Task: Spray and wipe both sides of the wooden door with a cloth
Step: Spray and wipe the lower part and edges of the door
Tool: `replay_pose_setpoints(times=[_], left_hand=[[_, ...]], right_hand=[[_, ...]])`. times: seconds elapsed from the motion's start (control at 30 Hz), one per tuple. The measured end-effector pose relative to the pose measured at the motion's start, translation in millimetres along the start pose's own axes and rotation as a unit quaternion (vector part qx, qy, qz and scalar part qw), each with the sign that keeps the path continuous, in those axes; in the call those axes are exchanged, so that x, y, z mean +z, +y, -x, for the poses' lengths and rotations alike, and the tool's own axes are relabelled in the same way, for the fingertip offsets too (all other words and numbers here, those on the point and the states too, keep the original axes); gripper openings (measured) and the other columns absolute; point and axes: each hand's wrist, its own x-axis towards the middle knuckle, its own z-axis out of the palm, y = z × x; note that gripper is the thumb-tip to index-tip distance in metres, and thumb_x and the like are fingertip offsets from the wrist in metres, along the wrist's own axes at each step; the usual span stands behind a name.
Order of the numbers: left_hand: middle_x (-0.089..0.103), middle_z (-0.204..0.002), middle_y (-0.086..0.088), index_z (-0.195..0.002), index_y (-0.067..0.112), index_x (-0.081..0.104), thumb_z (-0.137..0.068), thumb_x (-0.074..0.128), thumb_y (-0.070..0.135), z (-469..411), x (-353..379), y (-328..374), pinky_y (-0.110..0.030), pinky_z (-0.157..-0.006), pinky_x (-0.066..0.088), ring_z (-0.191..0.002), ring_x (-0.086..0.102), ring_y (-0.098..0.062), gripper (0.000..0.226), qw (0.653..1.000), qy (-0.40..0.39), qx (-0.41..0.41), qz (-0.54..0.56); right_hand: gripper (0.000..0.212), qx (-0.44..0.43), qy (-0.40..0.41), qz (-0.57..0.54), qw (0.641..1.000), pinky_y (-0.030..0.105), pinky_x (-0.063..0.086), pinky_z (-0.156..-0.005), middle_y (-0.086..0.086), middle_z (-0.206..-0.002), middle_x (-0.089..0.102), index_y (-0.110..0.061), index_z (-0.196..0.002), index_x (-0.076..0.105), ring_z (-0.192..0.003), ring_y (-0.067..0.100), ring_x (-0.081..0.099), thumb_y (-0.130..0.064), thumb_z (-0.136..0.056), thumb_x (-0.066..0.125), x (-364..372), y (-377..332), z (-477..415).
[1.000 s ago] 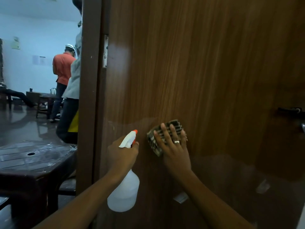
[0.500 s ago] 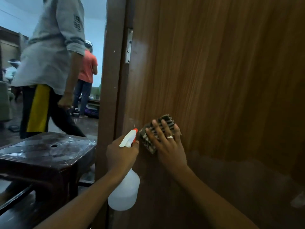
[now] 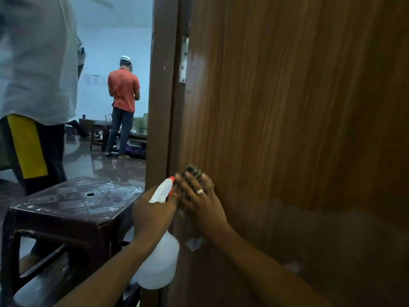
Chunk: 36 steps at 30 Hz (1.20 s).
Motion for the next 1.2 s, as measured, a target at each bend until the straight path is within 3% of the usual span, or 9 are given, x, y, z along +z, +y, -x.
replay_pose_setpoints(times=[0.1, 0.17, 0.33, 0.53, 0.7, 0.83, 0.93, 1.03, 1.2], left_hand=[[0.073, -0.083, 0.000, -0.113, 0.039, 0.067, -0.084, 0.066, 0.022, 1.7, -6.6, -8.3, -0.036, -0.076, 0.056, -0.081, 0.069, -0.023, 0.034, 1.000, 0.004, -0.006, -0.001], [0.072, -0.078, -0.002, -0.110, 0.039, 0.067, -0.082, 0.066, 0.023, 2.6, -8.2, -13.3, -0.037, -0.075, 0.057, -0.077, 0.069, -0.024, 0.033, 1.000, 0.006, -0.015, -0.004], [0.072, -0.074, -0.001, -0.101, 0.038, 0.070, -0.079, 0.067, 0.026, 5.8, -6.0, -18.2, -0.037, -0.076, 0.057, -0.077, 0.070, -0.024, 0.025, 0.999, 0.010, -0.032, 0.008], [0.070, -0.080, 0.012, -0.110, 0.037, 0.068, -0.083, 0.069, 0.022, 13.7, -8.5, -14.8, -0.020, -0.064, 0.052, -0.073, 0.065, -0.007, 0.031, 1.000, 0.008, -0.015, 0.015], [0.073, -0.078, -0.002, -0.093, 0.045, 0.069, -0.080, 0.068, 0.022, 14.7, 0.1, -28.8, -0.029, -0.069, 0.054, -0.071, 0.067, -0.019, 0.027, 1.000, -0.007, -0.020, 0.012], [0.072, -0.079, -0.003, -0.105, 0.034, 0.069, -0.082, 0.068, 0.022, 20.8, 12.6, -29.8, -0.026, -0.064, 0.051, -0.075, 0.068, -0.022, 0.026, 0.999, -0.013, -0.028, 0.019], [0.075, -0.091, -0.001, -0.110, 0.030, 0.070, -0.081, 0.069, 0.023, 22.5, 20.4, -26.9, -0.039, -0.079, 0.057, -0.084, 0.070, -0.025, 0.029, 0.999, -0.019, -0.031, 0.023], [0.075, -0.086, 0.004, -0.106, 0.037, 0.070, -0.078, 0.069, 0.026, 24.9, 26.4, -25.5, -0.036, -0.072, 0.059, -0.076, 0.071, -0.022, 0.030, 0.999, -0.018, -0.032, 0.017], [0.073, -0.096, -0.006, -0.118, 0.022, 0.065, -0.081, 0.072, 0.029, 30.0, 41.6, -31.5, -0.033, -0.067, 0.058, -0.080, 0.069, -0.025, 0.039, 0.999, -0.025, -0.043, -0.007]], right_hand=[[0.093, -0.011, -0.029, 0.021, 0.999, 0.060, 0.010, -0.120, 0.006, -0.167, 0.005, -0.031, -0.158, 0.018, -0.153, 0.030, 0.001, -0.060, -0.083, 0.065, 13.9, 2.8, 50.0], [0.080, 0.033, 0.007, 0.016, 0.999, 0.059, 0.016, -0.119, 0.005, -0.166, 0.016, -0.032, -0.155, 0.029, -0.152, 0.027, 0.012, -0.053, -0.086, 0.063, 10.7, 17.3, 61.2], [0.076, 0.162, 0.044, -0.048, 0.985, 0.062, 0.008, -0.120, 0.007, -0.167, 0.011, -0.031, -0.157, 0.022, -0.153, 0.034, 0.006, -0.044, -0.092, 0.059, -9.8, 2.8, -2.8], [0.084, -0.049, -0.073, 0.019, 0.996, 0.058, 0.006, -0.122, 0.002, -0.166, 0.012, -0.037, -0.154, 0.024, -0.153, 0.031, 0.005, -0.050, -0.084, 0.068, 24.3, -44.3, 47.1], [0.073, 0.110, 0.016, -0.011, 0.994, 0.056, 0.018, -0.120, 0.004, -0.165, 0.017, -0.036, -0.153, 0.033, -0.150, 0.026, 0.021, -0.041, -0.086, 0.063, 16.8, 1.8, 108.6], [0.070, 0.275, 0.078, -0.054, 0.957, 0.059, 0.008, -0.121, 0.011, -0.165, 0.015, -0.032, -0.157, 0.025, -0.153, 0.035, 0.007, -0.034, -0.093, 0.054, -8.1, 18.5, 61.2], [0.081, 0.174, 0.047, -0.043, 0.983, 0.059, 0.008, -0.121, 0.009, -0.166, 0.012, -0.032, -0.157, 0.026, -0.153, 0.036, 0.004, -0.043, -0.088, 0.067, 8.9, 1.8, 51.7], [0.084, 0.029, -0.008, 0.007, 1.000, 0.056, 0.009, -0.121, 0.005, -0.167, 0.005, -0.035, -0.157, 0.021, -0.153, 0.031, 0.003, -0.044, -0.087, 0.067, 31.6, -5.5, 104.3], [0.075, 0.210, 0.023, -0.014, 0.977, 0.057, 0.018, -0.120, 0.006, -0.166, 0.011, -0.035, -0.154, 0.032, -0.149, 0.030, 0.023, -0.039, -0.087, 0.065, 20.9, 30.6, 174.7]])
